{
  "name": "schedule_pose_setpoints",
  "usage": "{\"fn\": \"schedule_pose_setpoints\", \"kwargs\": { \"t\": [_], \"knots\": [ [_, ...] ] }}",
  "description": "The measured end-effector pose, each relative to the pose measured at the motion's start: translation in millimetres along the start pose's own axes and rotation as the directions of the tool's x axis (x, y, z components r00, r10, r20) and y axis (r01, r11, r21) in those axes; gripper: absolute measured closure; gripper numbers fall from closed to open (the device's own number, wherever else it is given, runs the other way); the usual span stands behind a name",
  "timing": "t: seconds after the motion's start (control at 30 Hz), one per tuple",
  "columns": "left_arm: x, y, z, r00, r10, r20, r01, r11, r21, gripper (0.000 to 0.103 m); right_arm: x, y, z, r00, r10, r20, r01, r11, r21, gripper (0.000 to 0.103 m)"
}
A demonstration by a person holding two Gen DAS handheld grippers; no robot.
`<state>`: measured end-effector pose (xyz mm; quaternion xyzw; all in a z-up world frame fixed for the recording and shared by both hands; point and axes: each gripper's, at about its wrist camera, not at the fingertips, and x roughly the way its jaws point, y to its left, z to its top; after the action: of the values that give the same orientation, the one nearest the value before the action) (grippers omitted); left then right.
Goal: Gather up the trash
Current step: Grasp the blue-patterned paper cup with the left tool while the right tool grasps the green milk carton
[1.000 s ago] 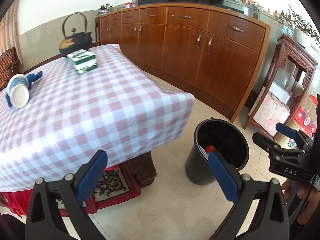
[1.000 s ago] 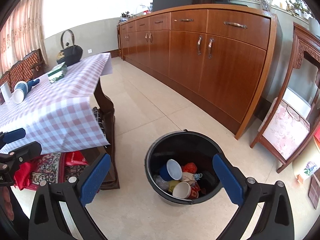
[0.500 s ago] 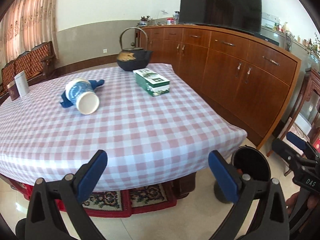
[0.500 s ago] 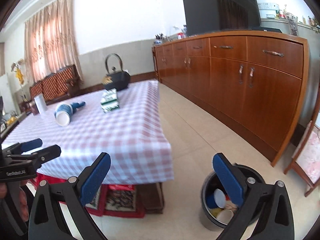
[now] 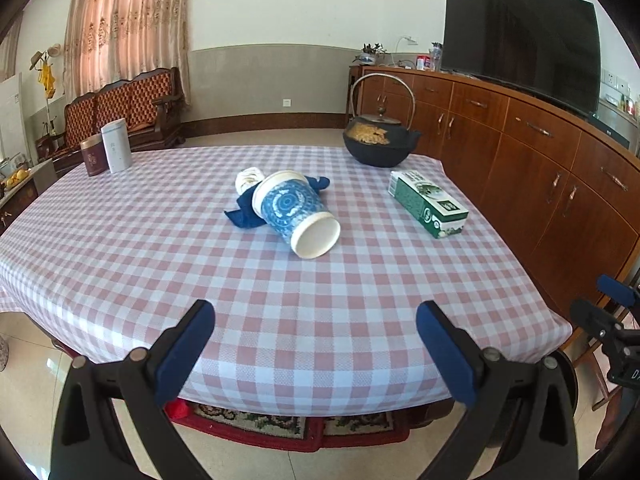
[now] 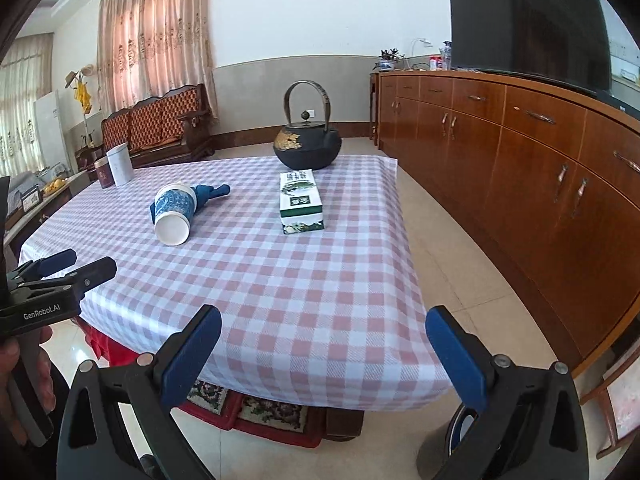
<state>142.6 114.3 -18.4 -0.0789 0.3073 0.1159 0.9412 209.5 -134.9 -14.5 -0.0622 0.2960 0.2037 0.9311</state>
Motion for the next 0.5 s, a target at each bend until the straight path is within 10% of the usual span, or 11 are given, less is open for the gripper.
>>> {"fn": "schedule_pose_setpoints", "kwargs": {
  "t": [0.5],
  "knots": [
    [35.4, 25.1, 35.8, 1.000, -0.001, 0.002, 0.002, 0.999, -0.047, 0.004, 60.0, 24.4, 41.4, 0.999, 0.022, -0.029, -0.024, 0.998, -0.061, 0.000]
  ]
}}
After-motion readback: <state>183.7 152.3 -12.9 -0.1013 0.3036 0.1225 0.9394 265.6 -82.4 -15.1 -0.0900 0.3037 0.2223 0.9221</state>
